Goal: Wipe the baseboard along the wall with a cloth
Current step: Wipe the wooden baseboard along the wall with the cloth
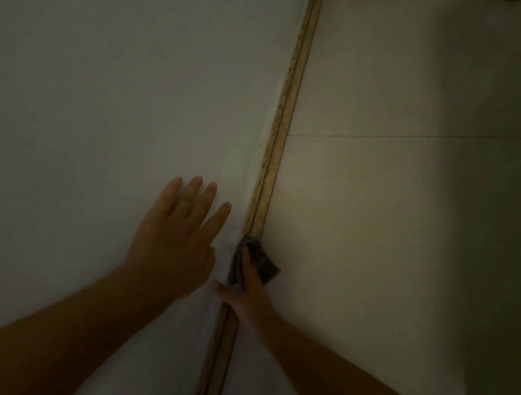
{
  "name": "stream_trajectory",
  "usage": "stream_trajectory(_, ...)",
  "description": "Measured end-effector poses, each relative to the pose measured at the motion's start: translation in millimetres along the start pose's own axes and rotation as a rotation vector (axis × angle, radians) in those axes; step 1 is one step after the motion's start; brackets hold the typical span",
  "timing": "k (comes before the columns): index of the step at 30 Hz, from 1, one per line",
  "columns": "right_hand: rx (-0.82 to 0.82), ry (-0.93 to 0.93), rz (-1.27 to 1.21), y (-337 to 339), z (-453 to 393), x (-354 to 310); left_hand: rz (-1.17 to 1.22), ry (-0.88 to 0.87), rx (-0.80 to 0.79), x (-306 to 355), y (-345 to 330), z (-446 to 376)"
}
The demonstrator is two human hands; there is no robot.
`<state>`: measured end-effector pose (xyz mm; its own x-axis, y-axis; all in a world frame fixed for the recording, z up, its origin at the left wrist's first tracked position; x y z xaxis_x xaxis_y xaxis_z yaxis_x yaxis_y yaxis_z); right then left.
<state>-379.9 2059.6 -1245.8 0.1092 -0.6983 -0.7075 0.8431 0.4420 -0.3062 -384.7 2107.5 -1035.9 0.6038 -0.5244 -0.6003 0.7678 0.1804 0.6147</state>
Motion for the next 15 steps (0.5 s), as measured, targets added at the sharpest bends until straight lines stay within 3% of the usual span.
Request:
stream_trajectory(6,0.025,-0.038,0.021,3,2,-5,0.012,0.008,0.025,-1,2,7)
stream_trajectory(15,-0.005,-0.085,-0.220,-13,2,22,0.074,0.063,0.063,2,3,7)
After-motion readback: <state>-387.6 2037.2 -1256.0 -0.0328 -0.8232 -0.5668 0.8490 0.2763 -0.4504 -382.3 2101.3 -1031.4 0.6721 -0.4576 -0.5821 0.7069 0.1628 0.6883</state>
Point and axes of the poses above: each hand's wrist, its own z-axis away from the middle knuckle, its own y-axis out of the back of the hand, x = y × z, the point moved 10 cm from there along -z, towards the middle knuckle, and after that the axes turned 14 degrees about -y, right-handed, at the moved point
